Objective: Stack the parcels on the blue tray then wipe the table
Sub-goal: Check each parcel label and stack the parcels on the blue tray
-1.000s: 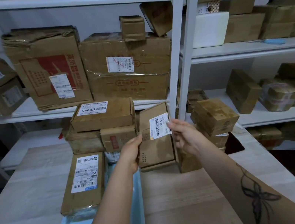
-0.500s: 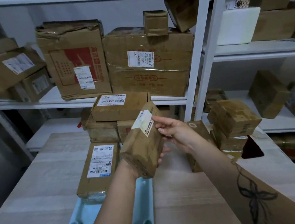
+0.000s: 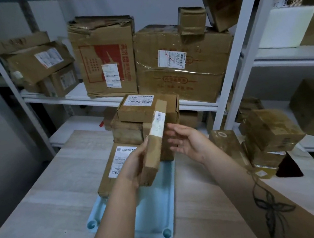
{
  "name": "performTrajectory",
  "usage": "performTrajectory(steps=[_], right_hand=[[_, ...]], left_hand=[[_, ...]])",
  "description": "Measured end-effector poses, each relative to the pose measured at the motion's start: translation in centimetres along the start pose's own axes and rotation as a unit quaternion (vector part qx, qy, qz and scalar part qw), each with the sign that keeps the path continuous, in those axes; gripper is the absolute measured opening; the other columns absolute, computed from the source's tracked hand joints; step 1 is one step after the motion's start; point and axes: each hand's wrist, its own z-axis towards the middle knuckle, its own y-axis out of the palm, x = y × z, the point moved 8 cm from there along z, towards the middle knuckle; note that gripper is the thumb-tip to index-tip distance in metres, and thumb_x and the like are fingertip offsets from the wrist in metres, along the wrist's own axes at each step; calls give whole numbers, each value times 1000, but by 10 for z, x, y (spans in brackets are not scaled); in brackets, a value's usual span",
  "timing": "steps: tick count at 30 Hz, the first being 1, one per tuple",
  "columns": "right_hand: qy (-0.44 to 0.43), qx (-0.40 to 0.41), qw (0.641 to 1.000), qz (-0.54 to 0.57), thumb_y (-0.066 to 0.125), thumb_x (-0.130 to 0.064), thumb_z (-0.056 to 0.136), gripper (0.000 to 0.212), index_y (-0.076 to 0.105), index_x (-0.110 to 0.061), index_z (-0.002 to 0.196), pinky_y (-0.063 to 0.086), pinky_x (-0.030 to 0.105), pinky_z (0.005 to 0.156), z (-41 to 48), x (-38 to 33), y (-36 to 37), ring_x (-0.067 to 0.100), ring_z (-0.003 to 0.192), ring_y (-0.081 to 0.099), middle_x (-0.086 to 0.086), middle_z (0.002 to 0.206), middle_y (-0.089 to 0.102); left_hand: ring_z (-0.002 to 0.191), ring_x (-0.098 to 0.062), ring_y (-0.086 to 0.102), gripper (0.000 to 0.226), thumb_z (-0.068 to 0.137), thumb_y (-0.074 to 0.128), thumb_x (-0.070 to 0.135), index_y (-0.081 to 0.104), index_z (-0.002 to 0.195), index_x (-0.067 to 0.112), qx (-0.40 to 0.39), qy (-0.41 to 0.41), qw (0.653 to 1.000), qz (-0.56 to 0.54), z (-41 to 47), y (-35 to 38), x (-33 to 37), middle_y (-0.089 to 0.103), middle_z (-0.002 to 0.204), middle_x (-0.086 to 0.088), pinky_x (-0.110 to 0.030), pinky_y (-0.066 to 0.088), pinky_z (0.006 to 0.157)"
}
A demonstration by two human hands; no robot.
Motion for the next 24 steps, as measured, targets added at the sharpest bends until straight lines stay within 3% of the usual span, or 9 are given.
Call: performTrajectory(steps=[2,5,7,9,11,15,17,21,24], right_hand=[[24,-7,999,23,45,-23,97,21,60,-18,111,48,32,69,3,8,9,10,69,64,-5,80,70],[44,-36,998,-18,52,-28,94,24,57,-19,116,54,37,73,7,20,23,20,87,66,4,102,69],[39,-49,997,-53,56,-17,93,28,50,-26,119,57,37,71,10,28,33,20,85,66,4,103,68],[35,-46,995,-77,55,-2,91,53,35,-35,127,55,42,78,13,36,39,20,87,65,3,98,68],[50,-47,991,-116,54,4,90,68,28,-30,143,52,45,85,17,46,46,23,99,62,2,99,67],[96,-31,974,-204,51,2,93,42,51,-10,133,56,26,61,25,69,57,18,83,61,6,107,65],[111,-17,970,-215,52,2,92,36,55,-5,127,55,24,58,31,79,59,13,71,60,6,102,64],[138,2,966,-219,52,3,92,34,56,-2,125,56,27,62,41,93,58,15,71,61,10,104,64],[157,8,962,-223,46,5,94,33,55,-2,125,55,28,65,45,101,59,14,73,61,8,101,64]], left_hand=[[61,-14,69,20,93,52,25,67,98,13,16,25,999,26,-3,-16,10,74,76,-3,-23,56,55],[64,-13,71,19,93,55,22,68,103,12,77,32,993,86,-9,-44,25,75,79,-3,-24,57,59],[68,-18,70,19,91,58,22,68,102,9,127,33,986,104,-10,-65,31,75,82,-7,-28,58,66],[75,-25,67,19,91,59,21,68,100,7,177,26,977,119,-10,-83,33,73,85,-11,-33,54,74],[76,-27,63,18,93,55,20,66,98,6,219,19,965,140,-10,-99,35,70,85,-14,-37,52,77],[95,-34,63,28,94,51,19,64,113,2,283,16,934,219,-6,-127,43,65,109,-23,-47,49,94],[99,-36,63,27,94,50,18,64,110,1,292,23,921,258,-5,-133,49,65,109,-24,-47,48,94],[78,-28,56,14,91,53,19,52,87,6,305,30,900,311,-6,-136,58,61,93,-20,-38,45,77],[87,-28,52,15,90,53,20,48,94,6,320,15,883,343,-6,-141,60,55,92,-11,-33,40,75]])
